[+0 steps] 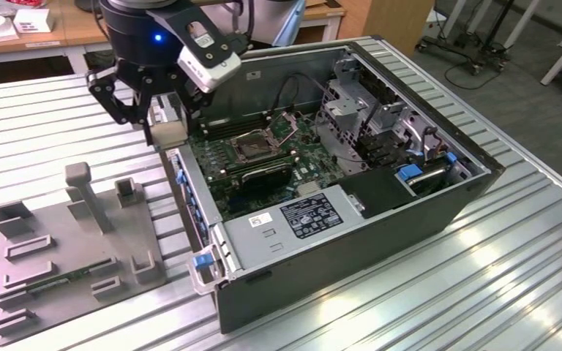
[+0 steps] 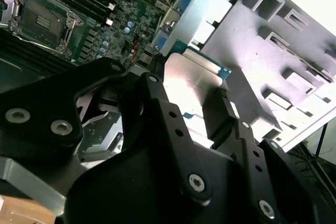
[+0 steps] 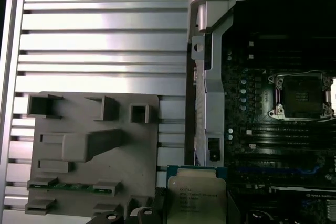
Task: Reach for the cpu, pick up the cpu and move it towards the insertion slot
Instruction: 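Pick up the cpu and move it towards the insertion slot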
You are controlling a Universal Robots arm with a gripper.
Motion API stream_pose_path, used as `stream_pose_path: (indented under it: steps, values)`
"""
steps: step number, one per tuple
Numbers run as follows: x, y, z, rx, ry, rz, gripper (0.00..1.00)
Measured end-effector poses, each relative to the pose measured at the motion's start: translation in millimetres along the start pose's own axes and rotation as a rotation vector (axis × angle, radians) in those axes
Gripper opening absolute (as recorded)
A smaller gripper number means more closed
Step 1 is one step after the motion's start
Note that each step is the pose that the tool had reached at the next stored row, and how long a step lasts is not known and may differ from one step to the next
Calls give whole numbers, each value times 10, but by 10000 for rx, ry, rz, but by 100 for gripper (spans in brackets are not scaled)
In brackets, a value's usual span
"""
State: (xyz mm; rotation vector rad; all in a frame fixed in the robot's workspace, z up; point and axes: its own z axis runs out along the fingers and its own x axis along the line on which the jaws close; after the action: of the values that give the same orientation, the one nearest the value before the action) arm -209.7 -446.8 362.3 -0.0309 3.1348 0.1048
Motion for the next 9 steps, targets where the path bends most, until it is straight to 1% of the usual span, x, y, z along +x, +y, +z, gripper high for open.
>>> stream_pose_path:
  steps: [5,9]
  values:
    - [-86,-2,1,-1,-1,0,54]
    - [-170,-3,2,-1,-1,-1,54]
